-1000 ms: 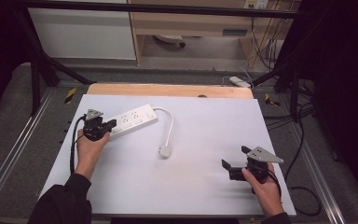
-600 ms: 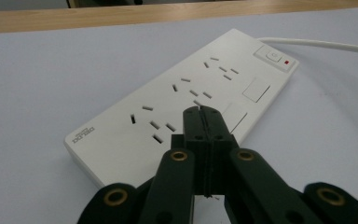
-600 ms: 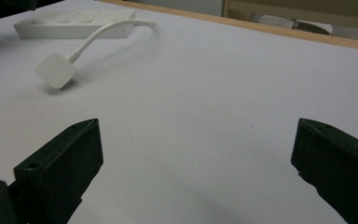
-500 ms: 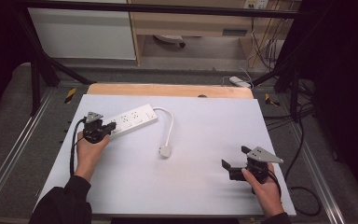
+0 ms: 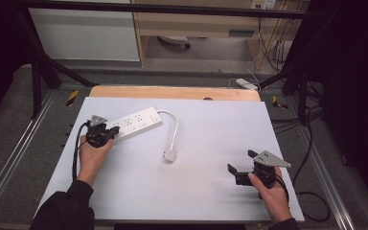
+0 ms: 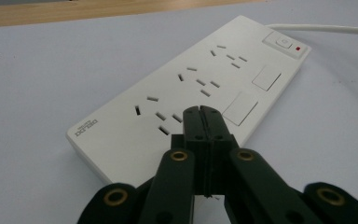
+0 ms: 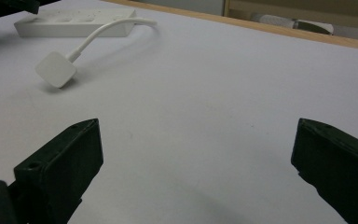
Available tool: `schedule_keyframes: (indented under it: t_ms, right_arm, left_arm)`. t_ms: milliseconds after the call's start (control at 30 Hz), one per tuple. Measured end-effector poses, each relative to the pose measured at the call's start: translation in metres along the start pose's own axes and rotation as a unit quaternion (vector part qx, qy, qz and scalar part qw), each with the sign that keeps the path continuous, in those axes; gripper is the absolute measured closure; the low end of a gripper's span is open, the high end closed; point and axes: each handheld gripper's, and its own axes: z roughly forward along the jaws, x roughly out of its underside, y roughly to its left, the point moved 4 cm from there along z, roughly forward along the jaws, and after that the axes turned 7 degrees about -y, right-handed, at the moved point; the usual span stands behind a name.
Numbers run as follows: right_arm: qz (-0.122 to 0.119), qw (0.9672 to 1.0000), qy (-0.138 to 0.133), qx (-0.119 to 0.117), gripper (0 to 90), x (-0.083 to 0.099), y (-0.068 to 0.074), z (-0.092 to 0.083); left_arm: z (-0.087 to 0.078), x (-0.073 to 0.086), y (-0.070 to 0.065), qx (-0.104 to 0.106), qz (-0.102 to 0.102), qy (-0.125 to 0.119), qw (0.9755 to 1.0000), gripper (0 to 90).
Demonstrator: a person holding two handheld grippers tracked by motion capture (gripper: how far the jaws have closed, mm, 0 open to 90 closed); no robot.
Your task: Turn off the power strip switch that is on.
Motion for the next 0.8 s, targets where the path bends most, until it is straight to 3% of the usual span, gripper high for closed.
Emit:
schedule_keyframes:
  t_ms: [800]
  right_arm:
    - [-0.002,1.0000,-0.001,0.000,2.6,-0.0003,0.0006,0.0001]
  left_arm:
    - [-0.0011,0.0066,0.0039,-0.003,-0.004,0.006,1.0000,90.0]
